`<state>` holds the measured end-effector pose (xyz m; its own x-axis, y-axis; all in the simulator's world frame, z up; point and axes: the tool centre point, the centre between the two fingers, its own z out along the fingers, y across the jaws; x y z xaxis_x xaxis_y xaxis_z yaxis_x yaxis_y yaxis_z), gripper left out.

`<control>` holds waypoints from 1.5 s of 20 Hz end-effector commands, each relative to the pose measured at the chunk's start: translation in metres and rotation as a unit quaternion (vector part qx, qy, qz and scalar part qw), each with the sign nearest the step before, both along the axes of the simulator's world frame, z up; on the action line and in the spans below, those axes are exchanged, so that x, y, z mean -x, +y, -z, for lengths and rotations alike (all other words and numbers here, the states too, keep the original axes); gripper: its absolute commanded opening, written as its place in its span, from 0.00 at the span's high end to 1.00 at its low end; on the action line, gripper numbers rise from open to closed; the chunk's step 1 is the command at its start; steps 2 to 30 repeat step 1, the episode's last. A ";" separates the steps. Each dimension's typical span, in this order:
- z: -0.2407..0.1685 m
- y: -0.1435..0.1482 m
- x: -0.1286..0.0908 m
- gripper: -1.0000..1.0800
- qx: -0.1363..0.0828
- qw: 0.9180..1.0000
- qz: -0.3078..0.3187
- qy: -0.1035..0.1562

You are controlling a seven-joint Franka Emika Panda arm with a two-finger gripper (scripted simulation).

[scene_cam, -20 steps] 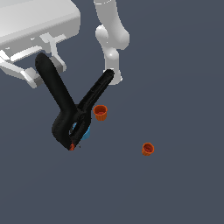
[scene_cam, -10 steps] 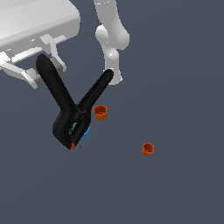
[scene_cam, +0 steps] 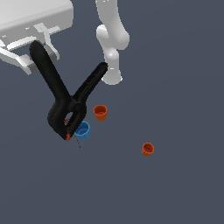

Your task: Pick up a designated object from a clutter of objects.

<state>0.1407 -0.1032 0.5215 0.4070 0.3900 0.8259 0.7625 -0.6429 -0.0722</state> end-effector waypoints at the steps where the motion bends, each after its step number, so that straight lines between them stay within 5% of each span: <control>1: -0.002 -0.001 0.002 1.00 0.000 1.000 -0.001 -0.001; 30: -0.002 -0.001 0.002 1.00 0.000 1.000 -0.001 -0.001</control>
